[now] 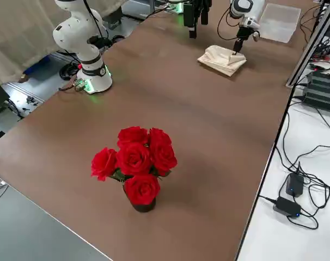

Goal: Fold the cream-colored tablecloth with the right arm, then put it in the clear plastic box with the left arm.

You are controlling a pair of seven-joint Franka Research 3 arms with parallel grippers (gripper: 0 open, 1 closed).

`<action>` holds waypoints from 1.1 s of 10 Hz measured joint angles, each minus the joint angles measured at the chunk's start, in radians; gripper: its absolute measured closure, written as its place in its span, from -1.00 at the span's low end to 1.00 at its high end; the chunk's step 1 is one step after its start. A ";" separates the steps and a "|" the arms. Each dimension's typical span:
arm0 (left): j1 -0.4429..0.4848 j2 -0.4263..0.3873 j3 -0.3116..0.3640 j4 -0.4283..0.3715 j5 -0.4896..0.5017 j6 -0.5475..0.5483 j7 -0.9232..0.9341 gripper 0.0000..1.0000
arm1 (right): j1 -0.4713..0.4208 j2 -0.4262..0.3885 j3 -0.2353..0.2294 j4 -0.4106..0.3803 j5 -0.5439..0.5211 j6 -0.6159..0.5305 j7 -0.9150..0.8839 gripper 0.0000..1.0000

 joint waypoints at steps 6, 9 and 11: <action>0.042 -0.051 0.021 0.011 0.000 -0.145 0.005 0.74 | 0.000 0.000 0.000 0.000 0.000 -0.001 0.000 -1.00; 0.072 -0.115 0.078 0.010 0.005 -0.296 0.005 0.74 | 0.000 0.000 0.000 0.000 0.000 -0.001 0.000 -1.00; 0.127 -0.151 0.082 0.010 0.048 -0.386 0.005 0.74 | 0.000 0.000 0.001 0.000 0.000 -0.002 0.000 -1.00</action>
